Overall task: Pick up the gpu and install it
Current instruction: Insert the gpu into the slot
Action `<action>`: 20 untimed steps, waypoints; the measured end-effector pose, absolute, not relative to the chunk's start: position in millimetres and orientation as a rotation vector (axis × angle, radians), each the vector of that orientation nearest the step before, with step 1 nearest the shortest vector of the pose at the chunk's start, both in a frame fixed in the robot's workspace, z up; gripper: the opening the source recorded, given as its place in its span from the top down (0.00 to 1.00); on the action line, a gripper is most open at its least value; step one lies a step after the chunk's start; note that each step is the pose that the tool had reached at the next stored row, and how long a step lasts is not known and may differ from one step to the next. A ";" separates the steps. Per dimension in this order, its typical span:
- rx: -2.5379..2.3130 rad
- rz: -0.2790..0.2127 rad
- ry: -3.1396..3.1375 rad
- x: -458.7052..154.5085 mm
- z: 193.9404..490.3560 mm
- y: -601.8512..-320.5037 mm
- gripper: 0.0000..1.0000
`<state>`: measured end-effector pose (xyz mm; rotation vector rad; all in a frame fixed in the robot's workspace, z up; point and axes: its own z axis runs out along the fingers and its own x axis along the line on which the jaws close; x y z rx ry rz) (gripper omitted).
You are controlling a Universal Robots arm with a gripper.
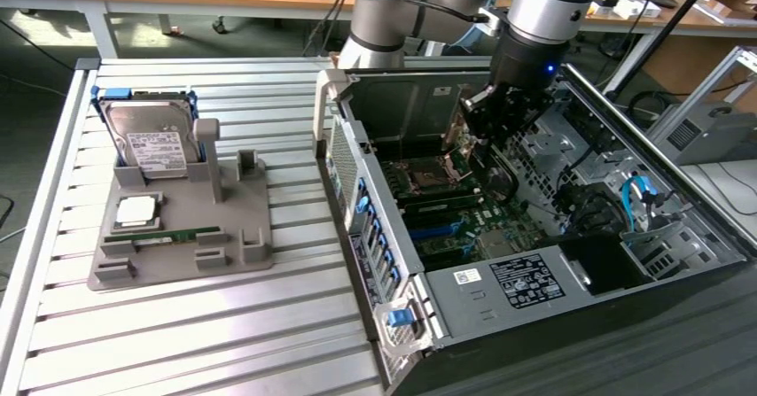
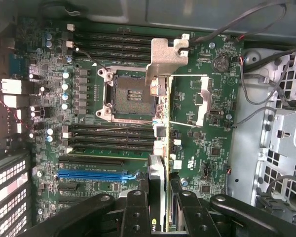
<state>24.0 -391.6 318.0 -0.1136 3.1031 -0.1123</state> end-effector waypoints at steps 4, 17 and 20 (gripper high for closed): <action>-0.129 -0.112 3.102 24.0 318.1 -391.6 0.73; -0.181 -0.111 3.098 24.1 318.1 -391.6 0.73; -0.194 -0.111 3.097 24.1 318.0 -391.6 0.73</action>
